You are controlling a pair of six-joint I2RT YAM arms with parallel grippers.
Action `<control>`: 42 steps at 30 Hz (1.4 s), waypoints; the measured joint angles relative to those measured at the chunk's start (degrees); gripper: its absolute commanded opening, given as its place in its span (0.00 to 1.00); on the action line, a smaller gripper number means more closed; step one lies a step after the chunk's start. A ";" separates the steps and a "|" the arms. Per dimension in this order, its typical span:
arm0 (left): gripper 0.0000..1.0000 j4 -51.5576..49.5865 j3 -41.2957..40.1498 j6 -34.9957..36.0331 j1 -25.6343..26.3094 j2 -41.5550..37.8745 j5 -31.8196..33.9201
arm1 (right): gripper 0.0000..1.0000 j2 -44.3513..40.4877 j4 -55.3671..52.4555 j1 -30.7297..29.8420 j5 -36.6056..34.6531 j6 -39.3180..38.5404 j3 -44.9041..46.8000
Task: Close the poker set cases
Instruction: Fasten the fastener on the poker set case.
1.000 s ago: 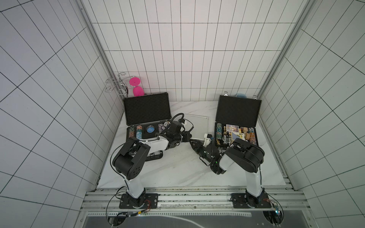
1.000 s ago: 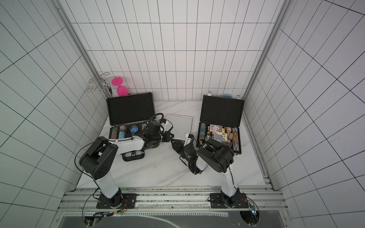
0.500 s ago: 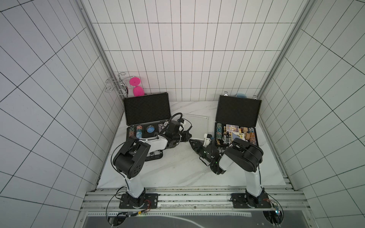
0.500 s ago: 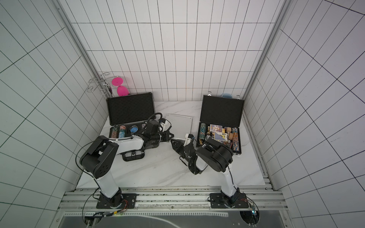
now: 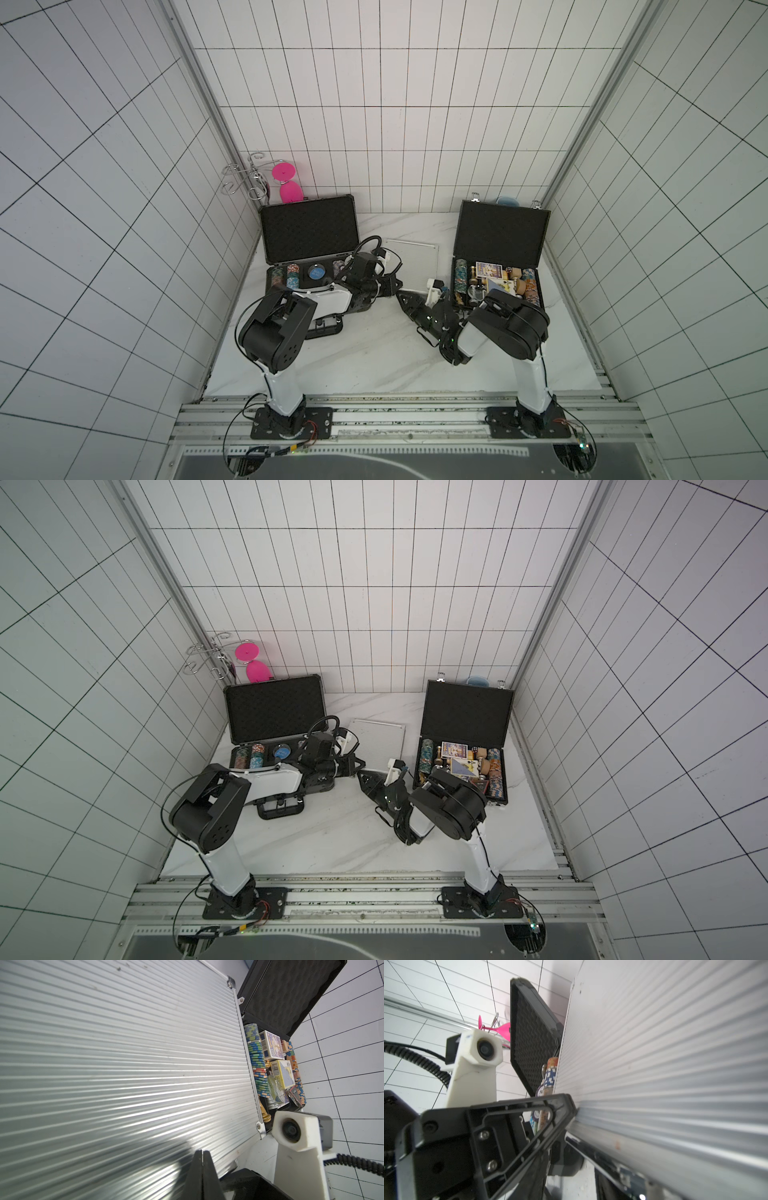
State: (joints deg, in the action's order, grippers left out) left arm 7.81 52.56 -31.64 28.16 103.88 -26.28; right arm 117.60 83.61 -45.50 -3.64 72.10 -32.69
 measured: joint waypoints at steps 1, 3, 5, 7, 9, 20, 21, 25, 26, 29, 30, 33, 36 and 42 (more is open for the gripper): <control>0.00 0.00 0.00 0.04 -0.15 0.02 -0.33 | 0.40 0.00 0.00 0.00 -0.04 0.00 -0.02; 0.00 0.00 0.00 0.07 -0.28 0.04 -0.61 | 0.40 0.00 -0.02 0.02 -0.09 0.02 -0.04; 0.00 0.00 -0.02 0.07 -0.48 0.04 -0.83 | 0.40 0.00 -0.02 0.02 -0.09 0.02 -0.04; 0.00 -0.02 -0.02 0.07 -0.61 0.04 -1.03 | 0.40 0.00 -0.02 0.00 -0.11 -0.02 -0.04; 0.00 -0.04 -0.02 0.09 -0.72 0.04 -1.22 | 0.40 -0.09 -0.04 0.02 -0.13 -0.02 -0.04; 0.00 -1.11 0.02 0.09 -1.11 -0.35 -1.77 | 0.40 -9.11 -1.33 0.11 0.70 -1.36 3.45; 0.00 -1.38 0.11 0.07 -1.14 -0.39 -1.81 | 0.40 -9.77 0.02 0.15 0.63 -1.44 4.35; 0.00 -1.95 0.26 0.07 -1.18 -0.50 -1.79 | 0.39 -9.99 0.66 0.15 0.72 -1.90 6.32; 0.00 -2.21 0.35 0.07 -1.18 -0.52 -1.75 | 0.39 -10.03 0.44 0.15 0.76 -2.32 6.47; 0.00 -2.97 0.68 0.09 -1.22 -0.57 -1.70 | 0.38 -11.80 -2.05 0.13 1.22 -4.39 6.97; 0.00 -3.15 0.79 0.11 -1.22 -0.57 -1.68 | 0.37 -13.55 -3.85 0.11 1.27 -5.77 7.48; 0.00 -3.87 1.14 0.15 -1.25 -0.57 -1.62 | 0.29 -20.46 -10.14 -0.37 0.98 -10.93 9.05; 0.00 -4.24 1.33 0.20 -1.25 -0.57 -1.62 | 0.13 -27.04 -19.30 -1.11 -0.52 -16.74 9.01; 0.00 -4.57 1.53 0.20 -1.27 -0.50 -1.64 | 0.00 -27.61 -32.63 -1.81 -2.10 -26.45 8.11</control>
State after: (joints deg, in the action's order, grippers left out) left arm 3.25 54.08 -31.44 26.89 103.37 -27.92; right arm 90.00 50.98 -47.31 -5.74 45.65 -24.58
